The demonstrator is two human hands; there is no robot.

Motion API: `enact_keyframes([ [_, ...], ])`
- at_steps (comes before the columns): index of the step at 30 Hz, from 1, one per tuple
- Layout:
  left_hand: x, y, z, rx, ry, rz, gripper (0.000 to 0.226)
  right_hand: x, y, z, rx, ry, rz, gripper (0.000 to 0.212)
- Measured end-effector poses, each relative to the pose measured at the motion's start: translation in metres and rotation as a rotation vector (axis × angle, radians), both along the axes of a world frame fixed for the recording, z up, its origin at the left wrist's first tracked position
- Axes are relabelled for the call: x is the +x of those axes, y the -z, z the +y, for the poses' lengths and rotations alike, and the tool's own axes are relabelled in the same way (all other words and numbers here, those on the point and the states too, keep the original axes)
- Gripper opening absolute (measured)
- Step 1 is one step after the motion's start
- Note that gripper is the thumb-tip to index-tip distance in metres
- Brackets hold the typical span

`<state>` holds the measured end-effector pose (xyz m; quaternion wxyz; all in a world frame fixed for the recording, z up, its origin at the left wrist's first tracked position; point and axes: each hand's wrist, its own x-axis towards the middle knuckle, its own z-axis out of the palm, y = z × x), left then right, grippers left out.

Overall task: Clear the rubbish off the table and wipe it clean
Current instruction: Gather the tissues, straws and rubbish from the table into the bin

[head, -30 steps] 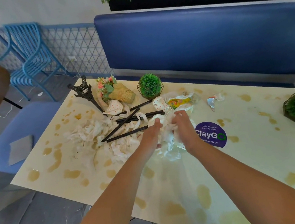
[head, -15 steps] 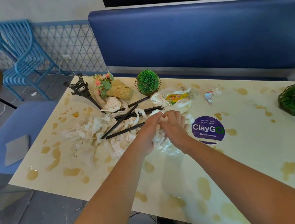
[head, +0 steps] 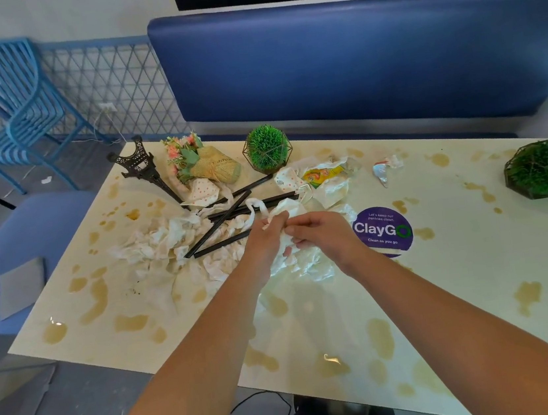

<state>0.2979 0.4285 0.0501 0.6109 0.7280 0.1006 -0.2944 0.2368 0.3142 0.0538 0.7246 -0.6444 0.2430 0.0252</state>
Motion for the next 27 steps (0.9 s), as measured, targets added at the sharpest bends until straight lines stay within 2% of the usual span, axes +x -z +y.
enact_keyframes([
  [3, 0.002, -0.002, 0.004, 0.044, 0.053, -0.01, 0.023, 0.002, -0.001, -0.001, 0.003, 0.011, 0.018, 0.011],
  [6, 0.005, 0.005, 0.009, 0.058, 0.047, -0.04, 0.018, 0.001, 0.008, -0.005, -0.084, 0.071, 0.075, 0.011],
  [10, 0.01, 0.017, 0.015, 0.087, 0.012, -0.032, 0.017, -0.007, 0.034, -0.005, -0.391, 0.113, 0.121, 0.014],
  [12, 0.013, 0.022, 0.017, 0.096, 0.032, -0.028, 0.019, -0.013, 0.048, -0.006, -0.587, 0.025, 0.155, 0.015],
  [15, 0.018, 0.025, 0.021, 0.093, 0.034, -0.017, 0.018, -0.019, 0.061, -0.005, -0.852, -0.166, 0.252, 0.027],
  [17, 0.02, 0.024, 0.022, 0.102, 0.043, -0.011, 0.019, -0.021, 0.066, -0.003, -0.952, -0.201, 0.269, 0.026],
  [23, 0.025, 0.023, 0.021, 0.132, 0.151, -0.028, 0.023, -0.015, 0.06, -0.003, -0.716, 0.033, 0.192, 0.016],
  [27, 0.025, 0.025, 0.016, 0.183, 0.357, -0.144, 0.028, -0.005, 0.043, -0.007, -0.623, 0.122, 0.076, 0.016],
])
